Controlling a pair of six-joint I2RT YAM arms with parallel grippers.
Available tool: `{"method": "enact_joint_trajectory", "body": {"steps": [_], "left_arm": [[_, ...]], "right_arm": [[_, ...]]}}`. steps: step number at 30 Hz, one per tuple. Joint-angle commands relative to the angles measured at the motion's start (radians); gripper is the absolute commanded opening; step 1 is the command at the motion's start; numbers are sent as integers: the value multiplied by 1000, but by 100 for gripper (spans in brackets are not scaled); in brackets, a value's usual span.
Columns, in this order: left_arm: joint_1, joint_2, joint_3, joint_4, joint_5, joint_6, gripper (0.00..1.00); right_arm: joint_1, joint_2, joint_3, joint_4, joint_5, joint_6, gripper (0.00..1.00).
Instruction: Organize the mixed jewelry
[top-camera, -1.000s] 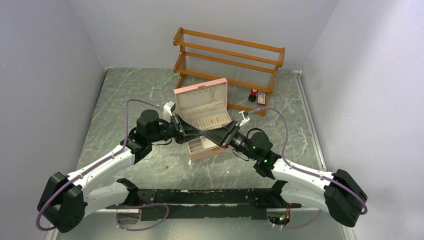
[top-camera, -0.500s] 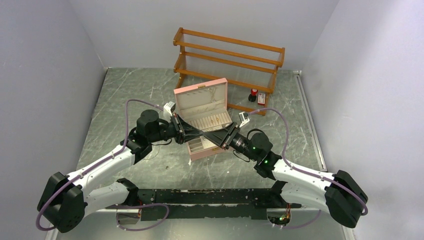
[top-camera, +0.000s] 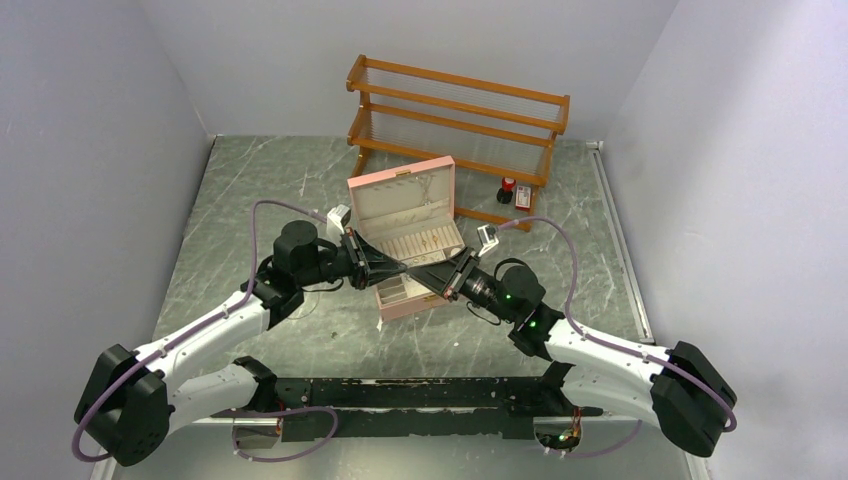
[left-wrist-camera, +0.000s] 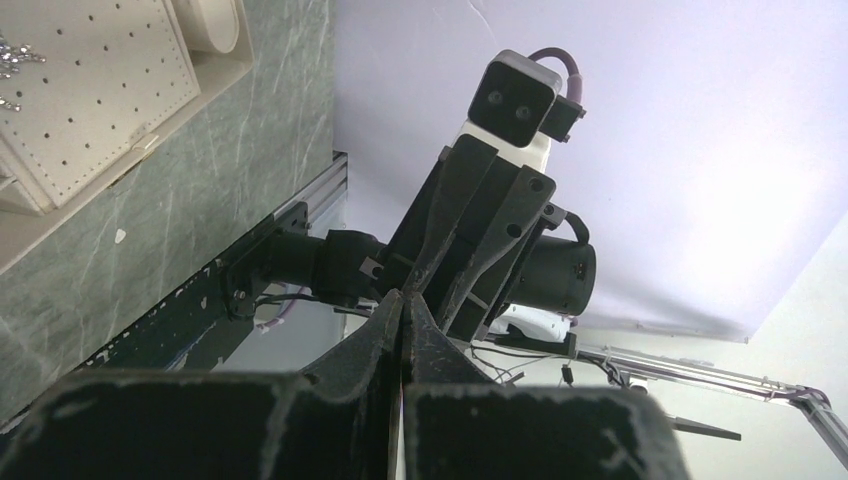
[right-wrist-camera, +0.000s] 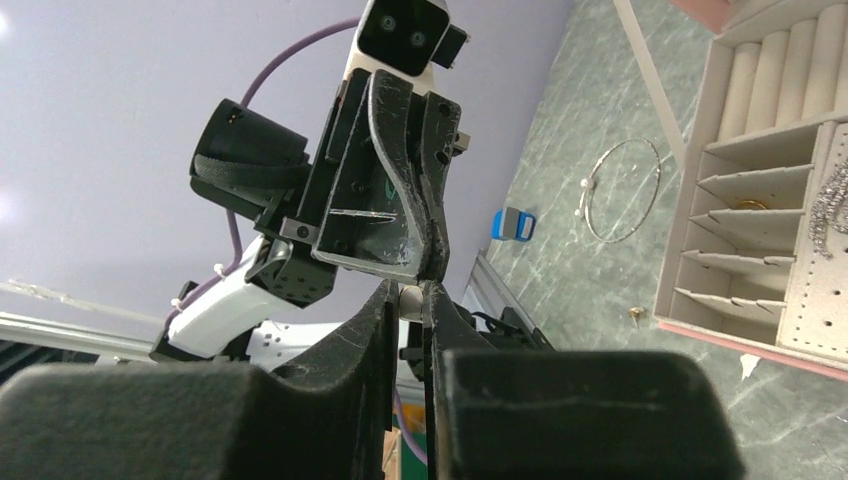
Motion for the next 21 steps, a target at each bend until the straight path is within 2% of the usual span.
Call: {"method": "enact_joint_trajectory", "body": {"steps": [1, 6, 7, 10, 11, 13, 16, 21], "left_arm": [[8, -18, -12, 20, 18, 1, 5], [7, -27, -2, -2, 13, 20, 5], [7, -31, 0, -8, 7, 25, 10], [8, -45, 23, -74, -24, 74, 39], [7, -51, 37, -112, -39, 100, 52], [8, -65, 69, -196, -85, 164, 66], [13, -94, 113, -344, -169, 267, 76], [21, -131, 178, -500, -304, 462, 81]], "right_arm": [[-3, -11, 16, -37, 1, -14, 11], [-3, -13, 27, -76, 5, -23, 10], [-4, -17, 32, -93, 7, -27, 10], [-5, -35, 45, -154, 19, -52, 10], [-5, -43, 51, -181, 23, -65, 10], [-11, -61, 77, -279, 31, -107, 10], [-44, -73, 135, -449, 19, -195, 10], [-131, 0, 279, -722, -66, -394, 11]]}}
